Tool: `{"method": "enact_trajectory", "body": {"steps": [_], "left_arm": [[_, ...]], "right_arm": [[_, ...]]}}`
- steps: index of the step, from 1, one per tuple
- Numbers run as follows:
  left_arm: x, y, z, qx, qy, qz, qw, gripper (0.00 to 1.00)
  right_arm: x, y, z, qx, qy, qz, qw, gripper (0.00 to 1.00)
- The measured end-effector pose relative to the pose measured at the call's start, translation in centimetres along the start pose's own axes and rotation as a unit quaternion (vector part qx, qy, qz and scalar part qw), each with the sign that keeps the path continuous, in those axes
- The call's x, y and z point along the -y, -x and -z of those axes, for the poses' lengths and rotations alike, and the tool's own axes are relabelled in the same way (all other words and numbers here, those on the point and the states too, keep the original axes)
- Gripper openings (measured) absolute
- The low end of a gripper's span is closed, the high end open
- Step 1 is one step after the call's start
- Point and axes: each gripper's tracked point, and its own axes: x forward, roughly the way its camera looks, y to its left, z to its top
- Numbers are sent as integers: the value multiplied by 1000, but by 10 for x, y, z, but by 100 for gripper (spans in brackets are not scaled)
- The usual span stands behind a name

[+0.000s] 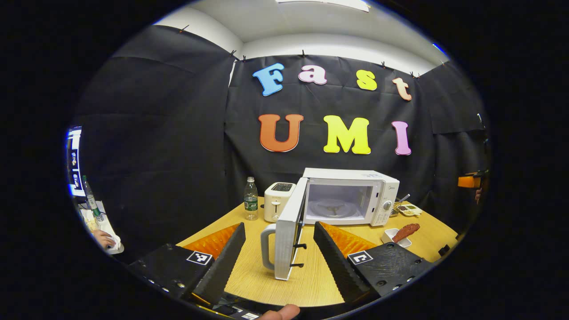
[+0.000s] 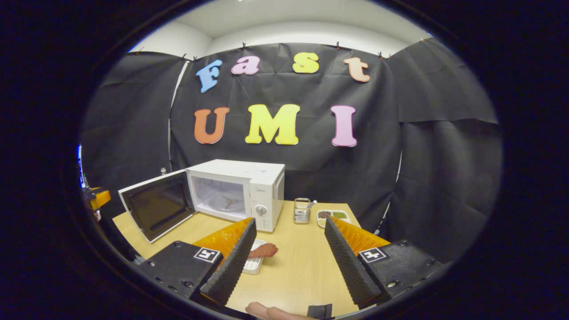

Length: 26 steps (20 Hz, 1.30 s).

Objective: Open the microwave oven with the left hand, put the food in, and close the microwave oven.

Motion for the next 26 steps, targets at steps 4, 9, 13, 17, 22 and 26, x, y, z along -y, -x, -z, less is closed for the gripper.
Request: {"method": "enact_trajectory", "body": {"steps": [4,9,13,17,22,26], "left_arm": [[32,-13,-33,24,-21,8,999,92],[76,-31,-51,25,-38,26,999,92],[99,-40,-56,32,-61,19,997,93],[123,-41,-52,22,-48,38,998,95],[125,-39,-42,10,-63,32,997,95],[125,-34,-36,-3,-60,42,997,95]], "right_arm": [[-1,-46,27,-71,-10,-38,997,98],[-2,-101,64,-167,-43,-96,980,99],[-10,-135,99,-254,-116,-151,948,94],[-17,-153,131,-321,-167,-194,912,89],[-30,-172,158,-369,-244,-232,866,78],[-48,-177,174,-397,-295,-263,828,66]]}}
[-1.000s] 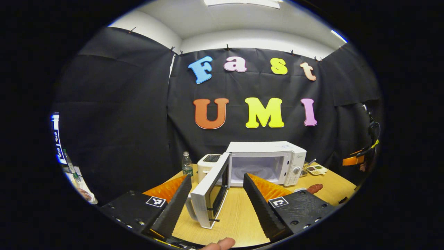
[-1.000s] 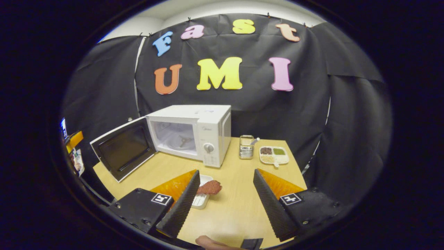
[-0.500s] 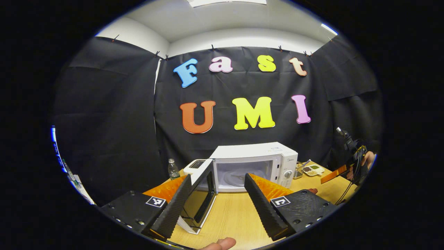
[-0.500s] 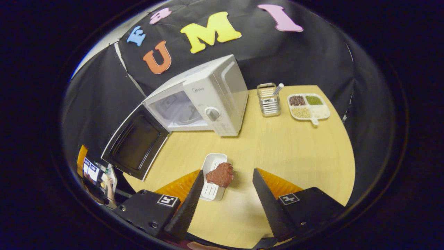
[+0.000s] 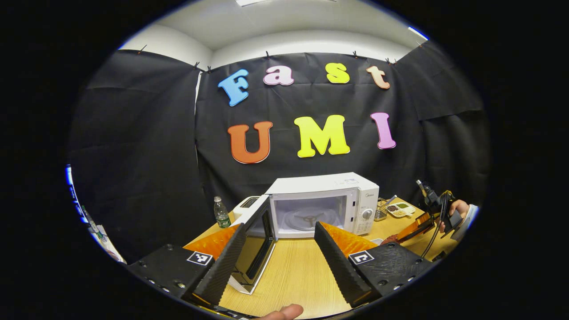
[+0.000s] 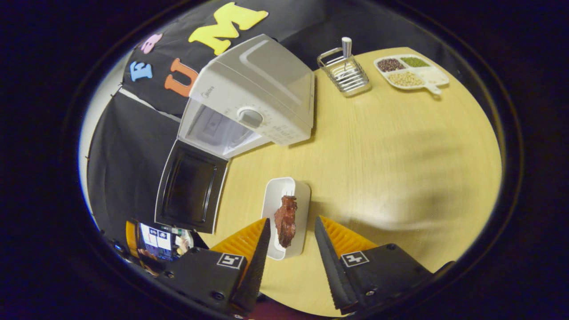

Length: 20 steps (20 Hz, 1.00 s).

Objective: Open the microwave oven with the left hand, put the food in, and close the microwave oven.

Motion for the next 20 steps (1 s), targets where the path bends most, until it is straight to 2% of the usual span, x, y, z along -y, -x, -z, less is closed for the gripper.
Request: {"method": "enact_trajectory", "body": {"steps": [1,2,3,4,5,6,9,11,13,16,20], "left_arm": [[0,1,1,-2,11,6,1000,95],[-3,1,2,-4,19,5,1000,95],[-8,3,4,-6,24,3,1000,95],[-13,4,6,-6,24,0,1000,95],[-16,5,6,-6,22,-3,1000,95],[-19,6,7,-5,22,-4,1000,95],[-18,6,10,-3,28,7,1000,95],[-19,6,12,-1,29,11,1000,95],[-21,9,13,2,26,14,1000,95],[-26,13,10,12,10,9,1000,95],[-23,20,6,26,14,20,999,95]], "right_arm": [[-4,-1,2,-3,3,-10,1000,47],[-3,-1,3,-8,10,-6,1000,41],[-4,0,3,0,12,0,1000,20],[-6,2,4,3,27,7,1000,17],[-9,8,6,9,50,18,999,4],[-11,14,8,20,73,31,997,13],[-31,36,18,51,154,70,984,13],[-45,45,24,76,208,104,970,13],[-57,51,25,115,250,146,950,13],[-77,54,29,176,314,209,909,13],[-121,34,45,224,353,201,886,13]]}}
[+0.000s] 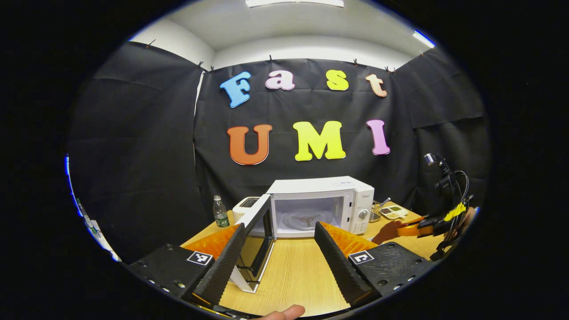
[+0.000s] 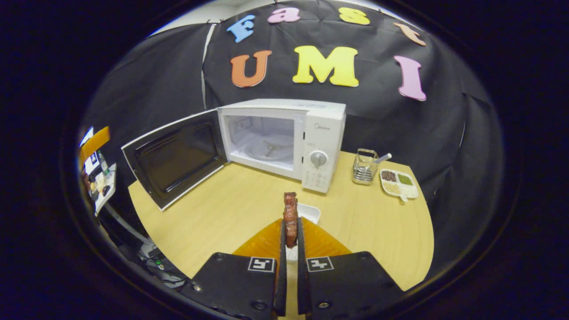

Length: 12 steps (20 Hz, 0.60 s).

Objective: Open the microwave oven with the left hand, put the food in, and close the microwave oven.

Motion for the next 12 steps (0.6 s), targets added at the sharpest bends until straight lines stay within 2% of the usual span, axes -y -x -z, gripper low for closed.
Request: {"method": "enact_trajectory", "body": {"steps": [4,12], "left_arm": [[-8,4,-3,15,11,-1,1000,95],[-10,7,7,20,25,10,999,95]], "right_arm": [[-30,-25,-16,35,8,13,999,13],[-71,-107,-52,65,-2,40,997,13]]}}
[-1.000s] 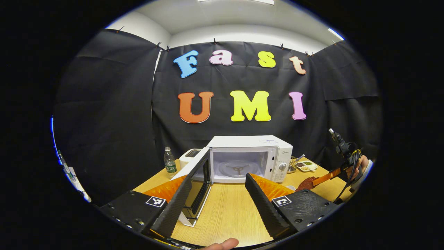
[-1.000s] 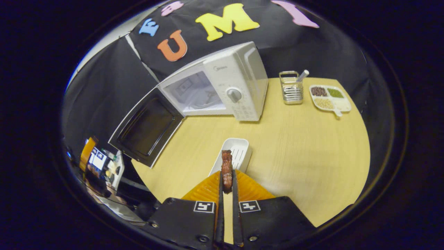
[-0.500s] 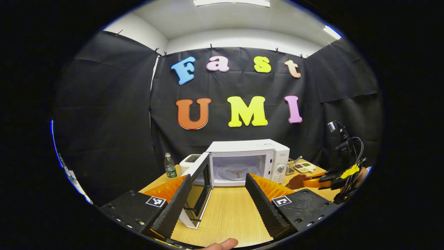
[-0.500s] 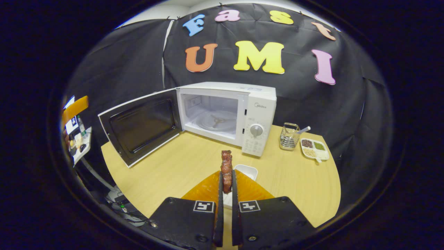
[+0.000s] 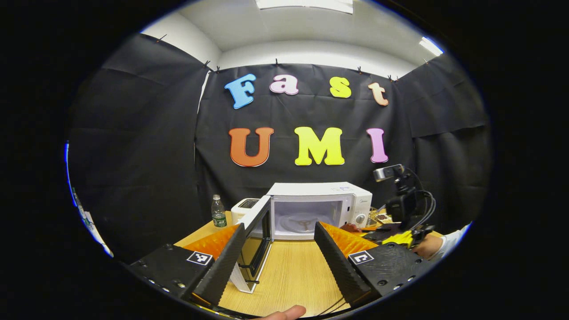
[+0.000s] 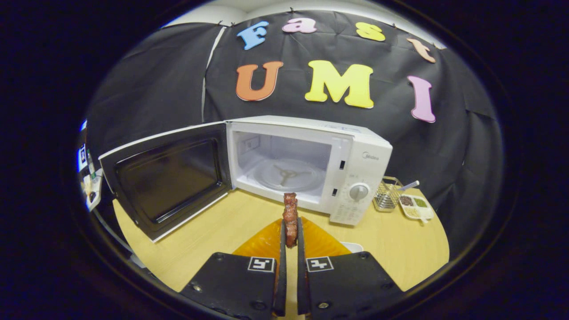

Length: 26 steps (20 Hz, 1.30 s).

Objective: Open the microwave oven with the left hand, put the food in, and close the microwave oven.

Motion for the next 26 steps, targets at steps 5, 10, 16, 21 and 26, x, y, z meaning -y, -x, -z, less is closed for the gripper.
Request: {"method": "enact_trajectory", "body": {"steps": [5,10,16,21,26], "left_arm": [[9,3,8,-3,11,32,999,95],[7,2,8,6,15,47,999,95],[-4,-7,21,-2,26,45,999,95],[-15,-16,30,-18,-6,39,999,92],[-14,-21,30,-13,8,50,999,92]], "right_arm": [[-23,-55,-8,6,-19,13,1000,13],[-35,-104,-40,77,-73,44,993,13],[-55,-161,-53,144,-166,61,974,13],[-42,-216,-40,139,-294,81,942,13],[-39,-252,-31,123,-428,82,892,14]]}}
